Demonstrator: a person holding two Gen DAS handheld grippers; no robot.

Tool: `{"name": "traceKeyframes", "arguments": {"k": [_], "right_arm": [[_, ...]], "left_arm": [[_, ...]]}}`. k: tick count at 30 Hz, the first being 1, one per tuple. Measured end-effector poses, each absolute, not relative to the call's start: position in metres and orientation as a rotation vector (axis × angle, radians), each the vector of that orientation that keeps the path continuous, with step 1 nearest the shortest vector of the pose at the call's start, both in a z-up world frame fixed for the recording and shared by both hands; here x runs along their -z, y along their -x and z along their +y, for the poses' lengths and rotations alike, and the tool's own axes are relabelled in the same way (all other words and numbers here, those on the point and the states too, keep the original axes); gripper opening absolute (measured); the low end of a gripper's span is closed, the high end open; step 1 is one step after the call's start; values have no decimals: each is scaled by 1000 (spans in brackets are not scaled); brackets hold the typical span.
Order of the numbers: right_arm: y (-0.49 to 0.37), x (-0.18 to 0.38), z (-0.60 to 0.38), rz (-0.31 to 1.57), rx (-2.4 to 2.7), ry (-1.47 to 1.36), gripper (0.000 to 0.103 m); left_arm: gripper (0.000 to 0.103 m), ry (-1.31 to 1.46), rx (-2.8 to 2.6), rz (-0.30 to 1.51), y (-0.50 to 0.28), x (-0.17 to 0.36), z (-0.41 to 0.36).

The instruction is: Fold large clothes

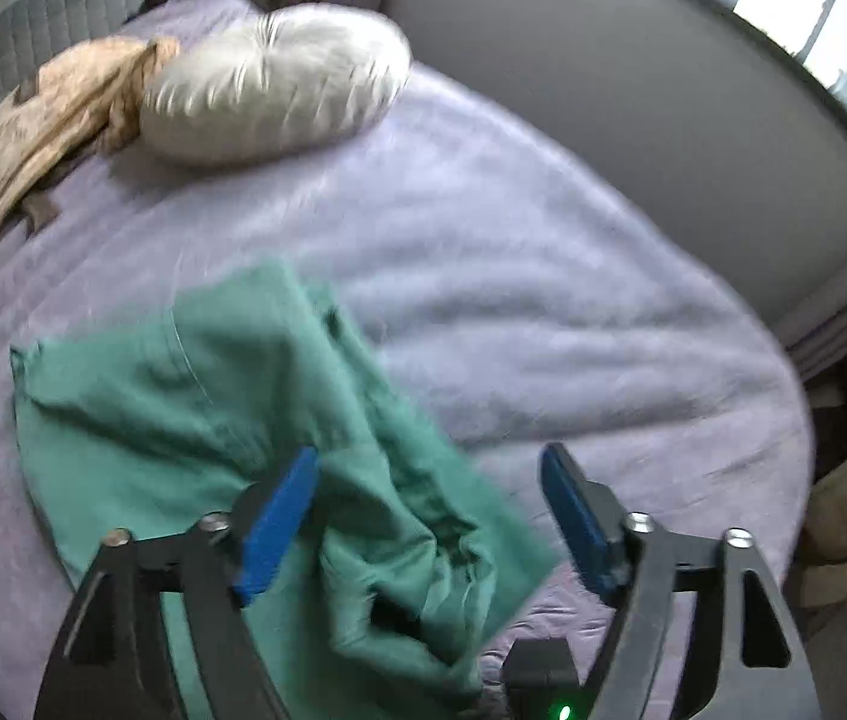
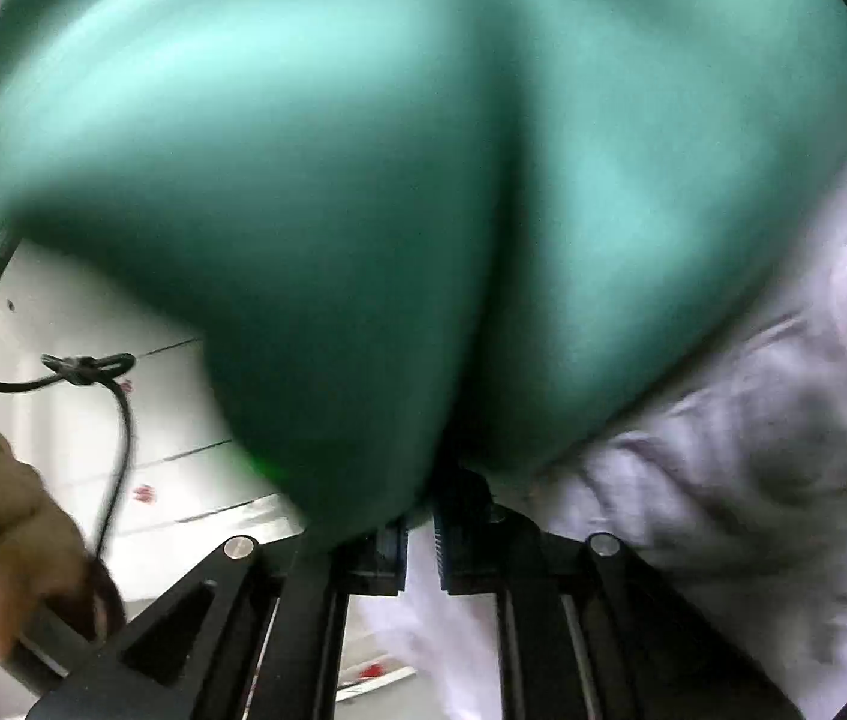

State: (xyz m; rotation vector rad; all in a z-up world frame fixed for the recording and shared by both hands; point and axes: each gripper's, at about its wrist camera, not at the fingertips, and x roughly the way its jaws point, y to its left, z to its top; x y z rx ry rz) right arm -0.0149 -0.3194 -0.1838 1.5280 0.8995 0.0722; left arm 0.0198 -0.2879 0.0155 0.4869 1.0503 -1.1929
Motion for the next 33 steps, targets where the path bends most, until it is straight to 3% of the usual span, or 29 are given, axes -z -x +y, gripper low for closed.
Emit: {"name": "traceKeyframes", "arguments": {"k": [5, 7, 8, 9, 11, 16, 19, 25, 26, 27, 33], "right_arm": [[40, 154, -360, 905, 41, -1365, 11], [55, 149, -382, 858, 90, -1380, 19], [61, 148, -390, 830, 104, -1405, 35], [71, 149, -396, 790, 115, -1438, 59], [86, 149, -415, 693, 105, -1509, 68], [78, 141, -422, 699, 45, -1504, 70], [46, 121, -404, 815, 47, -1326, 80], [5, 79, -361, 1043, 126, -924, 80], [-5, 79, -360, 1066, 160, -872, 61], [5, 75, -356, 1072, 200, -822, 2], [58, 72, -396, 920, 365, -953, 4]], "left_arm": [[83, -369, 1076, 989, -56, -46, -239], [83, -355, 961, 989, -78, -41, -213], [83, -351, 894, 1002, -89, -34, -195], [83, -349, 846, 1021, -98, -26, -183], [84, -347, 723, 1093, -115, -2, -152], [83, -369, 575, 1204, -124, 52, -105], [83, -326, 538, 1235, -121, 66, -92], [83, -317, 533, 1229, -117, 65, -98], [83, -321, 537, 1227, -116, 65, -99], [84, -326, 542, 1224, -116, 65, -100], [84, -338, 623, 1217, -92, 69, -103]]}}
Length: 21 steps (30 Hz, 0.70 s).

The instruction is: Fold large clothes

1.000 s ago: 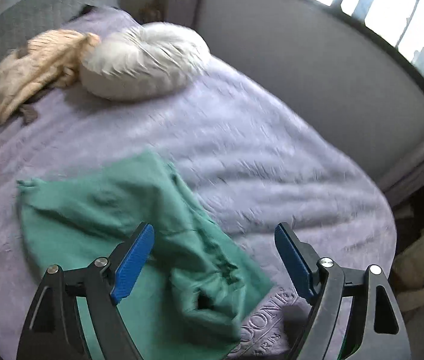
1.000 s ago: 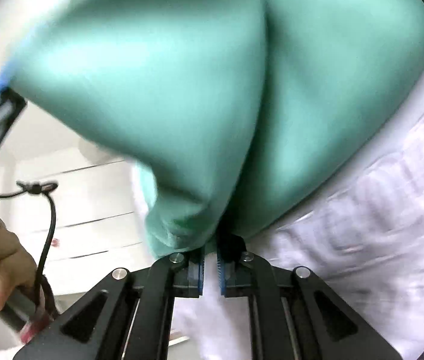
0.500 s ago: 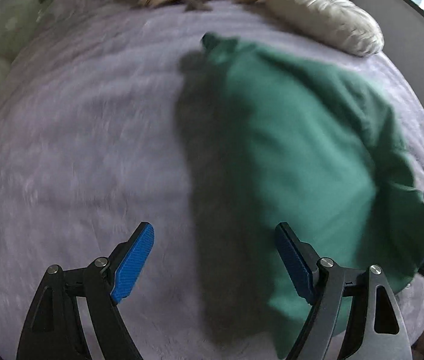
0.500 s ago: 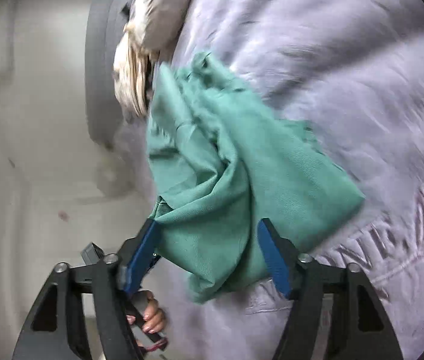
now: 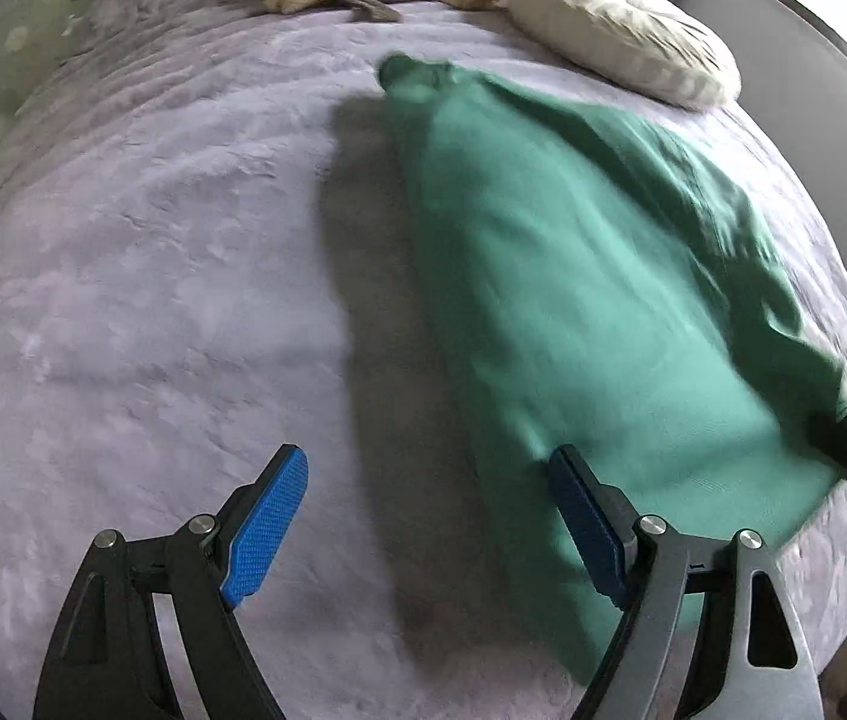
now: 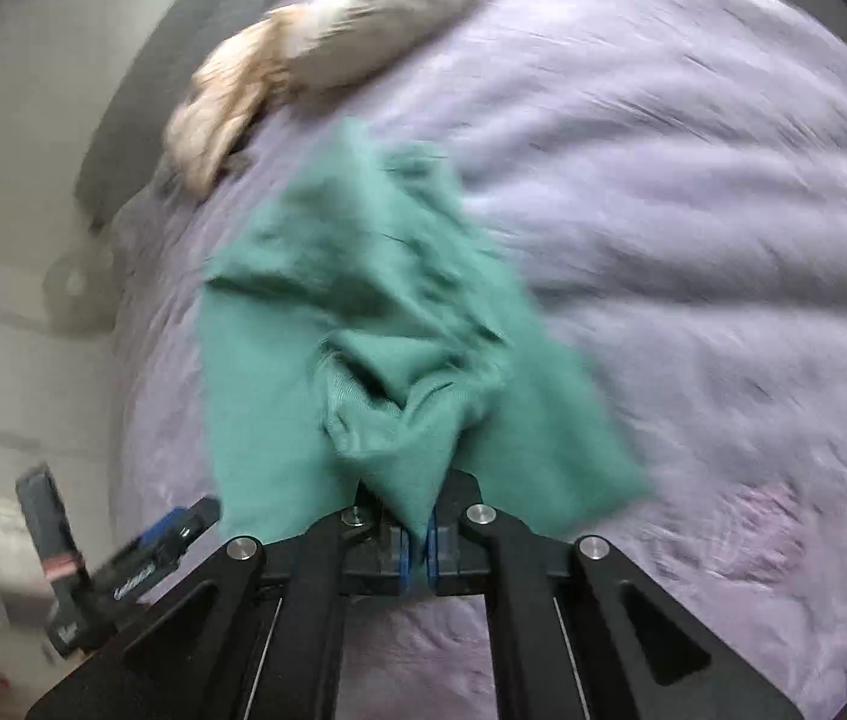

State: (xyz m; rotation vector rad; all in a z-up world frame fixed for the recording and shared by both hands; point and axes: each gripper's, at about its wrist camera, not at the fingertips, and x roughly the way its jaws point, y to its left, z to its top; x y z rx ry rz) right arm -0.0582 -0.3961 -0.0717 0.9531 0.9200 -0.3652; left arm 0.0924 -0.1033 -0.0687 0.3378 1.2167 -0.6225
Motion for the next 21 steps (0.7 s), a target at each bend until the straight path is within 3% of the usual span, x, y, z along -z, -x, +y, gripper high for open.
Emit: {"name": "traceKeyframes", "arguments": {"k": [3, 6, 7, 9, 11, 14, 21], "right_arm": [[70, 124, -407, 979, 375, -1150, 4], [91, 149, -419, 914, 336, -1365, 8], [97, 144, -419, 917, 340, -1361, 13], [105, 126, -420, 952, 381, -1279, 39], [135, 95, -422, 923, 376, -1168, 41], [106, 50, -431, 865, 320, -1036, 59], [-44, 47, -450, 994, 203, -862, 56]], "left_arm": [[84, -361, 632, 1222, -84, 81, -105], [84, -352, 633, 1228, -85, 81, -102], [84, -352, 637, 1233, -86, 81, -102], [84, -362, 637, 1242, -89, 77, -99], [84, -369, 644, 1238, -88, 71, -98], [84, -375, 666, 1243, -81, 70, -97], [84, -363, 659, 1243, -62, 75, -96]]}}
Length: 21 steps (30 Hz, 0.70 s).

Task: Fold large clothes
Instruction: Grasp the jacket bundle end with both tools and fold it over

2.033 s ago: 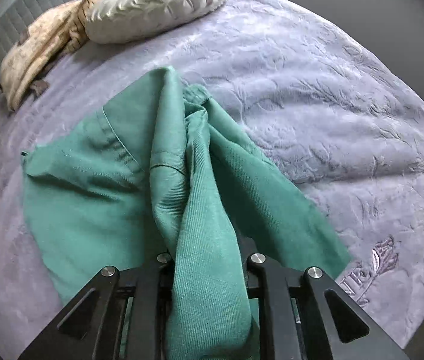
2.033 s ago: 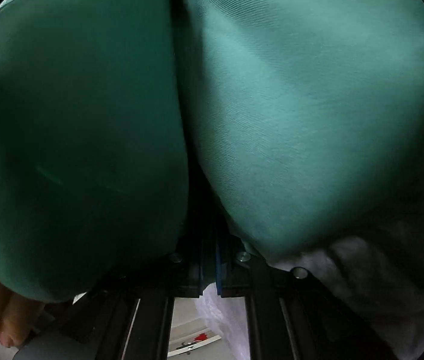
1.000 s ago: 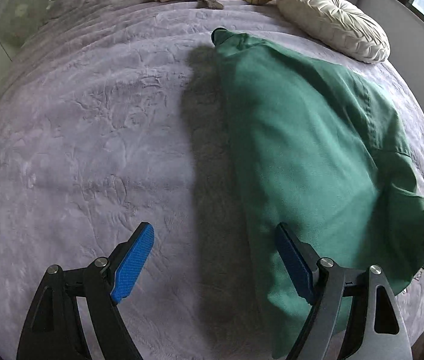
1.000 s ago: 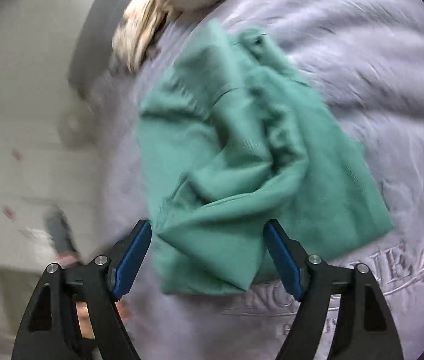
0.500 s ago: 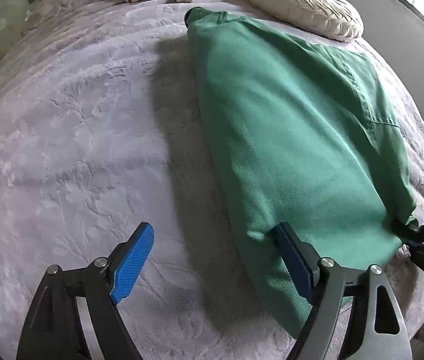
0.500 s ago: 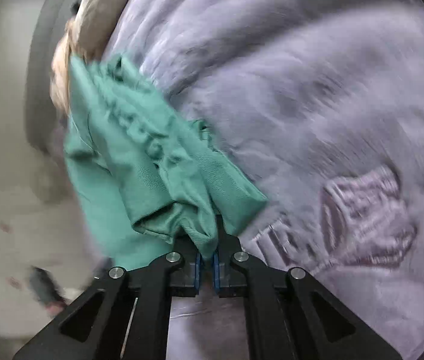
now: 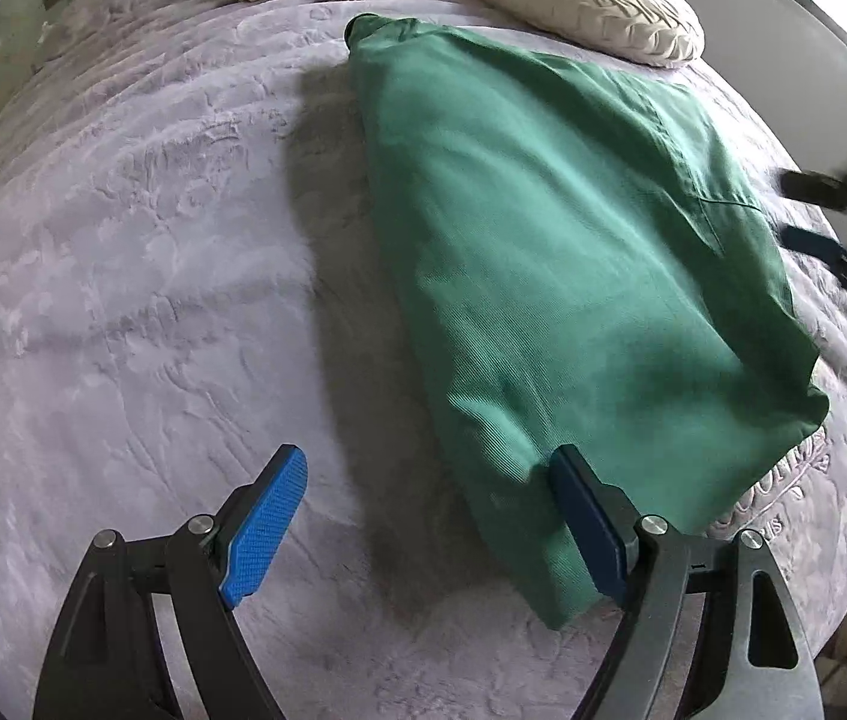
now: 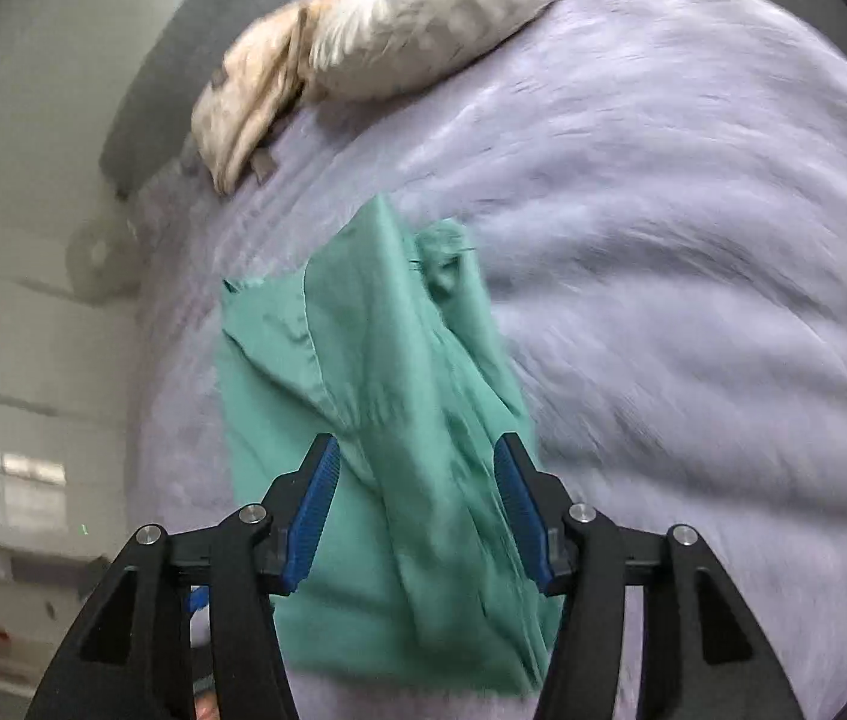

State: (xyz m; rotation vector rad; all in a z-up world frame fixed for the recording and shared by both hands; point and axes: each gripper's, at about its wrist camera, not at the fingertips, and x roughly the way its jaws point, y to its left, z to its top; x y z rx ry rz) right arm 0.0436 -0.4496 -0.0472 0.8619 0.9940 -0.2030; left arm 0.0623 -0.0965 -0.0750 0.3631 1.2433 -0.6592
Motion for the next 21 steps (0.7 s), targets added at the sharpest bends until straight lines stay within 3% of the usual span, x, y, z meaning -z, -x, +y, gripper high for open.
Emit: {"name": "traceKeyframes", "arguments": {"k": [1, 2, 3, 5, 7, 11, 13, 14, 15, 16, 17, 21], "right_arm": [[-59, 55, -450, 1034, 200, -835, 49], [-77, 65, -451, 1081, 211, -793, 16], [-82, 71, -451, 1114, 219, -759, 9], [-95, 86, -456, 1152, 238, -720, 9], [-96, 100, -467, 1167, 235, -770, 9], [-83, 105, -481, 1115, 200, -891, 9], [-76, 98, -486, 1087, 166, -903, 21], [-73, 93, -487, 1086, 154, -890, 38], [-70, 88, -488, 1088, 150, -868, 72], [-69, 82, -489, 1081, 146, -846, 86], [-70, 81, -491, 1056, 116, -842, 91], [-86, 94, -502, 1051, 20, -924, 90]], "left_arm": [[84, -363, 658, 1240, -61, 76, -96], [84, -363, 657, 1238, -59, 78, -96], [84, -358, 661, 1235, -57, 80, -95], [85, -350, 668, 1232, -56, 83, -94], [94, -361, 654, 1228, -55, 86, -94], [94, -342, 650, 1281, -65, 77, -93], [94, -270, 660, 1304, -80, 71, -86], [94, -236, 670, 1322, -88, 71, -85], [94, -203, 676, 1345, -96, 73, -84], [94, -152, 686, 1385, -110, 79, -84], [94, -123, 699, 1413, -117, 84, -84], [94, 9, 794, 1559, -137, 116, -94]]}}
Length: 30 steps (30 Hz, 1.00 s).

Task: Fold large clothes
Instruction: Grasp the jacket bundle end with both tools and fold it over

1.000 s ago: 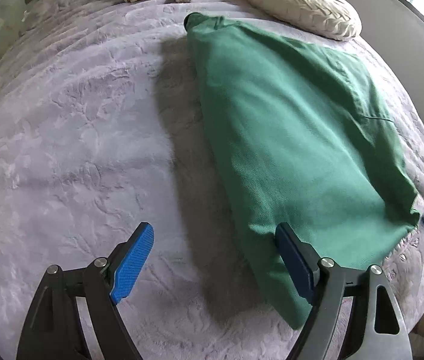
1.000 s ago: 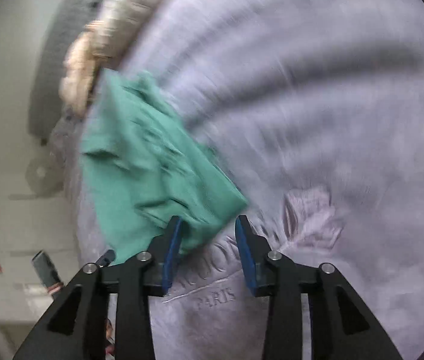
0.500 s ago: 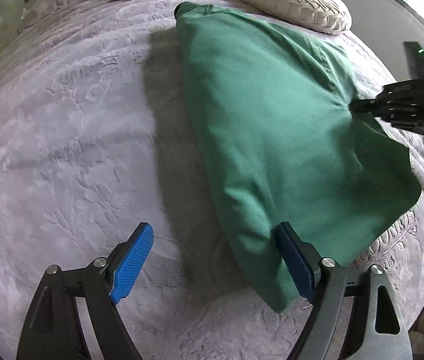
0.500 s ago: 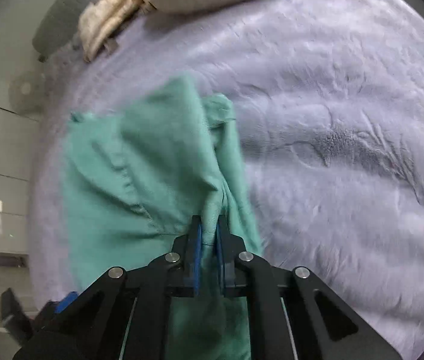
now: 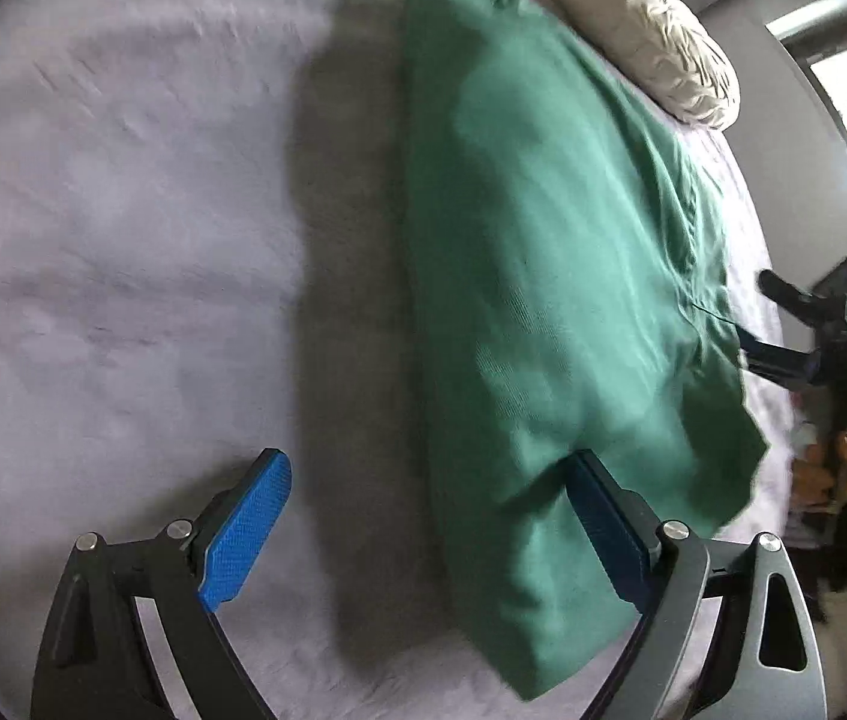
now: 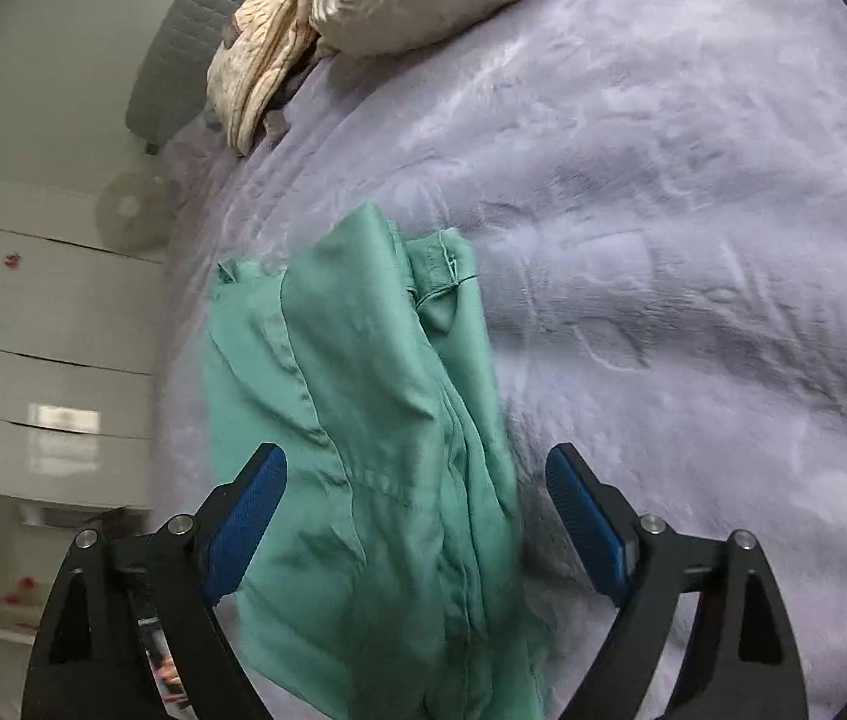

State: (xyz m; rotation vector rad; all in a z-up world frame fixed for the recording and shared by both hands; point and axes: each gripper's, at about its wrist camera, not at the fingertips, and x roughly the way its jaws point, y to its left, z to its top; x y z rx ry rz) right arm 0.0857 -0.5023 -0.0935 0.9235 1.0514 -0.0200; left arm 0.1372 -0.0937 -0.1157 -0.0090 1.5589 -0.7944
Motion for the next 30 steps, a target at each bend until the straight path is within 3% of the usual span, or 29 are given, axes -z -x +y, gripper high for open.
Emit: {"name": "traceKeyframes", "arguments": {"k": [5, 7, 11, 12, 13, 14, 15, 16, 18, 24, 30], "right_arm": [[-107, 125, -513, 1094, -35, -962, 90], [-118, 131, -519, 1080, -57, -990, 90], [-140, 136, -521, 1051, -103, -1032, 88], [-145, 138, -519, 1056, -106, -1037, 82], [-149, 141, -516, 1077, -98, -1041, 75], [-151, 144, -515, 1093, -84, -1044, 50], [-153, 147, -514, 1100, -79, -1062, 35], [-152, 146, -512, 1091, -72, -1080, 31], [-147, 138, -508, 1055, -66, -1084, 20], [-123, 110, -498, 940, -145, -1210, 17], [-106, 78, -456, 949, -179, -1186, 17]], "left_arm": [[94, 24, 892, 1578, -131, 129, -115], [102, 31, 910, 1584, -128, 133, -124], [102, -17, 922, 1560, -117, 137, -145], [99, -34, 930, 1551, -114, 135, -148], [84, -43, 936, 1542, -112, 132, -149], [79, -75, 934, 1527, -110, 127, -150], [66, -89, 939, 1513, -110, 123, -150], [54, -96, 950, 1499, -109, 117, -148], [43, -84, 984, 1480, -110, 103, -140], [38, -40, 1066, 1433, -99, 64, -122], [38, -40, 1096, 1429, -83, 30, -77]]}}
